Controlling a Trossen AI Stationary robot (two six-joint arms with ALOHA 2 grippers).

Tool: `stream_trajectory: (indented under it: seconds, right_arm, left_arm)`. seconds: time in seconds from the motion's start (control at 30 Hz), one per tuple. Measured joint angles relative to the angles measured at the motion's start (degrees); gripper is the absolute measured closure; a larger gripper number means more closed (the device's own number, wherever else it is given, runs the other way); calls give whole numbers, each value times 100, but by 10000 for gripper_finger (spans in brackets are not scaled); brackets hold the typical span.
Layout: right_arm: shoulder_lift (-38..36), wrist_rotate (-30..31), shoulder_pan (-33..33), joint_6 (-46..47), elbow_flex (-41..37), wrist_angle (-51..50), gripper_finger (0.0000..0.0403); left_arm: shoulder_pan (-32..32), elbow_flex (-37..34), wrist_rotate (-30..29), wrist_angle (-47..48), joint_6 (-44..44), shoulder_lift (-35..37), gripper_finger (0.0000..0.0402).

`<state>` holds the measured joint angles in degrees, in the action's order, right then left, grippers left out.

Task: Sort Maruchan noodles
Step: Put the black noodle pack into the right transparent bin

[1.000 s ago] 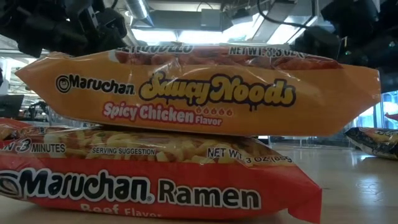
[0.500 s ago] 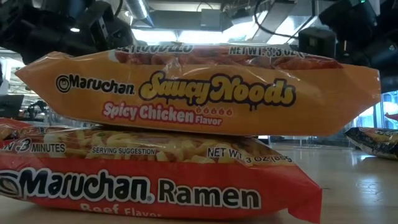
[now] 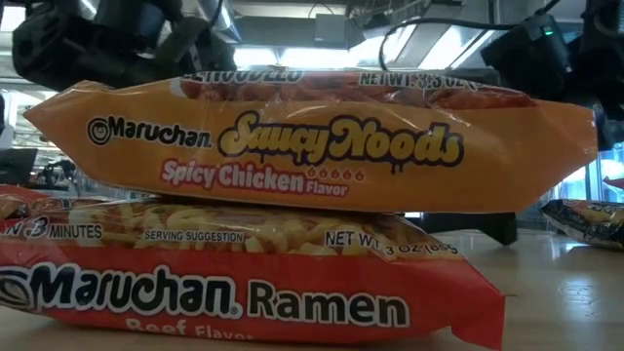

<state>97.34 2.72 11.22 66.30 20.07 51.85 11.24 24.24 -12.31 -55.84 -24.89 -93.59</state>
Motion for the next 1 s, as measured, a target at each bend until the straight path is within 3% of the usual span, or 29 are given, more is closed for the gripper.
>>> stream_trajectory:
  seconds: [0.4,0.63,0.8,1.0]
  right_arm:
    - [658,-231,-155,-243,774,-94,107]
    - [698,-65,-259,-566,1011,-186,107]
    - [702,417,-273,-965,1218,-177,107]
    - [702,195,-267,-1551,1418,-27,107]
  left_arm:
    - [25,185,91,74,-32,-517,390]
    - [59,185,107,80,-22,-517,390]
    - [59,185,129,99,-2,-517,390]
    - [59,182,131,109,1,-519,390]
